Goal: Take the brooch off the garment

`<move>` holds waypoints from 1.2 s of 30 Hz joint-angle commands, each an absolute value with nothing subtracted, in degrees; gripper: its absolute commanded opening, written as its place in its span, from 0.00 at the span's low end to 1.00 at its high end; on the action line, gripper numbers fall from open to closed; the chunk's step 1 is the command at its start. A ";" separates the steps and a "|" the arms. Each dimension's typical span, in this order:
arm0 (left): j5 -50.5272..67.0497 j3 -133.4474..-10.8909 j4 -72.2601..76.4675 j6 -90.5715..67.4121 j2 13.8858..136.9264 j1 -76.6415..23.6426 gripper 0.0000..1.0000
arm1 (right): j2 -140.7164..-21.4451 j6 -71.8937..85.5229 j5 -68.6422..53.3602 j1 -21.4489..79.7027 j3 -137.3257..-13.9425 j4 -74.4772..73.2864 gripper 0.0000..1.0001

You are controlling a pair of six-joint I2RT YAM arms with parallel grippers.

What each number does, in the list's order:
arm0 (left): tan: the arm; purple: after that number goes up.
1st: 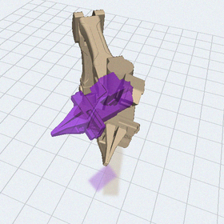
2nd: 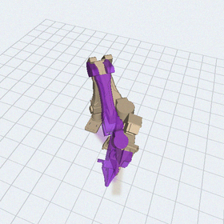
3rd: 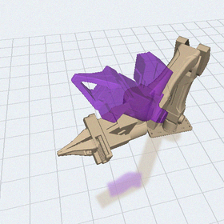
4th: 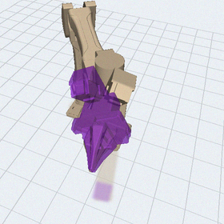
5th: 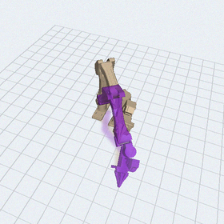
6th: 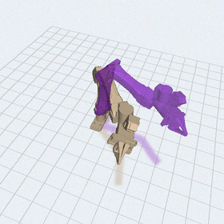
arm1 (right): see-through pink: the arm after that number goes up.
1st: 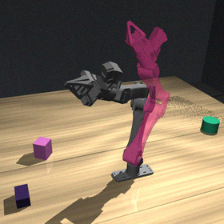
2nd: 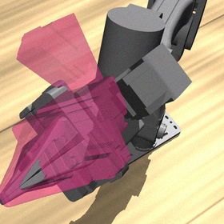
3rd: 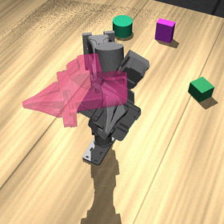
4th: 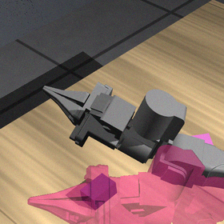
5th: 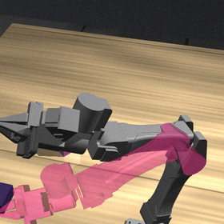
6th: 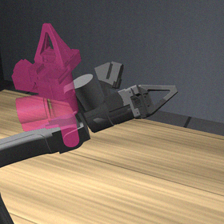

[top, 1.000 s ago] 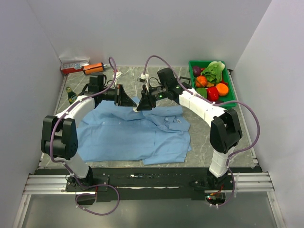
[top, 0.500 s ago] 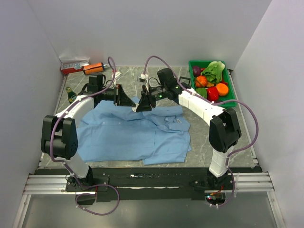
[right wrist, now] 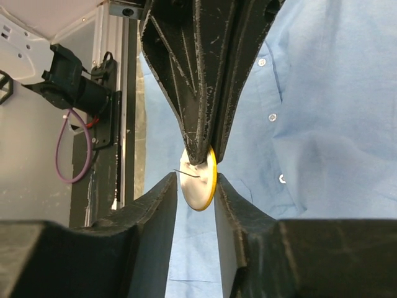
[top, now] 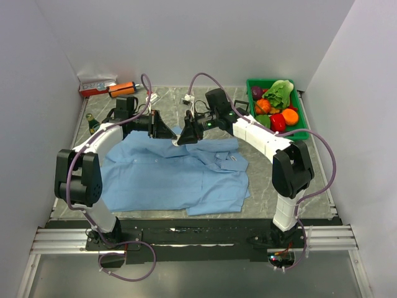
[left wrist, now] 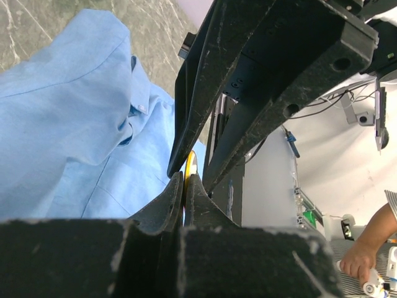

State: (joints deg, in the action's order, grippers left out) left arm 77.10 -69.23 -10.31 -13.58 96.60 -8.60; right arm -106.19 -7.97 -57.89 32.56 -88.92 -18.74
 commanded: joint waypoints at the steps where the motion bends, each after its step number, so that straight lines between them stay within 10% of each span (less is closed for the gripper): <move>1: 76.47 -71.72 -10.81 -10.64 96.94 -8.17 0.01 | -106.43 -6.15 -59.77 32.34 -91.05 -15.91 0.36; 30: 77.26 -75.06 -12.57 -8.79 98.44 -8.17 0.01 | -109.51 -8.09 -56.60 33.31 -93.69 -18.19 0.29; 36: 77.17 -75.32 -13.53 -7.65 98.79 -8.17 0.01 | -109.34 -12.38 -58.27 33.14 -94.66 -20.91 0.40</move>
